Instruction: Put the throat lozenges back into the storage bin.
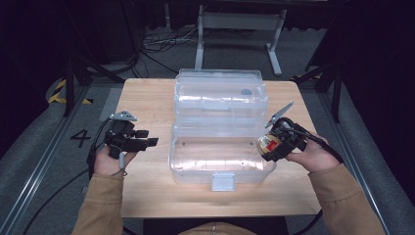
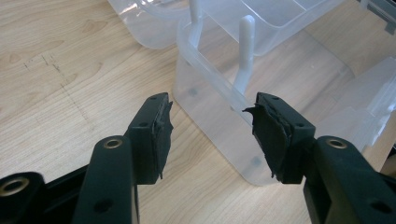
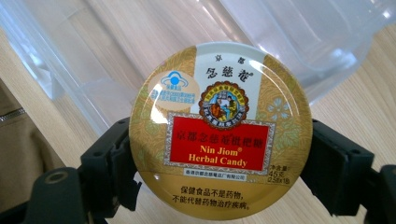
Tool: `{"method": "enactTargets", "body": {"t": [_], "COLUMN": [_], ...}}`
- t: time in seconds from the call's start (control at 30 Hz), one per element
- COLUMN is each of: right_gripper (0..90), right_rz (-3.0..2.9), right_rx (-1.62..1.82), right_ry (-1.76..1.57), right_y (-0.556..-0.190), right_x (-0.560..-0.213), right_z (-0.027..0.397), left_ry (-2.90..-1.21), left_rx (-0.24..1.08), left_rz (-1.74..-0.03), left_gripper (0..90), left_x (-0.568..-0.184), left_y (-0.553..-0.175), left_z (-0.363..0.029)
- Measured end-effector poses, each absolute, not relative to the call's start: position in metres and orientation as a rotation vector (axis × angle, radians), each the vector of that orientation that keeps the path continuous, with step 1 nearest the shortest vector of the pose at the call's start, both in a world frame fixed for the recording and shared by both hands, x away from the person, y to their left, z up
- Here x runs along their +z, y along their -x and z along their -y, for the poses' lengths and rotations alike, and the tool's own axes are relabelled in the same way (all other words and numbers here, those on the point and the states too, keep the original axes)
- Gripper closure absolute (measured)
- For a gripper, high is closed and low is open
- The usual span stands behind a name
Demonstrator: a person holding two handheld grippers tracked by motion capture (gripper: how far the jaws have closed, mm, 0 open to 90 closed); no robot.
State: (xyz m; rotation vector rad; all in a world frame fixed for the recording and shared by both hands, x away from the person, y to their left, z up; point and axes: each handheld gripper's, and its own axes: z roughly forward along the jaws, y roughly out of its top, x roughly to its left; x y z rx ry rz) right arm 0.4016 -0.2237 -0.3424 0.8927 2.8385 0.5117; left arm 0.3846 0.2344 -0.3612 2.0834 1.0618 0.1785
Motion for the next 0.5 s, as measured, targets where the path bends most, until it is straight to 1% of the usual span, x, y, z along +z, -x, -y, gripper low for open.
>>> {"method": "enactTargets", "body": {"t": [0.5], "right_gripper": [20.5], "right_rz": [-2.878], "right_rx": [0.505], "right_ry": [-0.861], "right_y": [-0.405], "right_x": [-0.355], "right_z": [0.204], "left_ry": [-2.086], "left_rx": [0.178], "left_rz": [-1.064], "left_gripper": [47.0], "left_x": [-0.362], "left_y": [-0.385], "left_z": [-0.234]}}
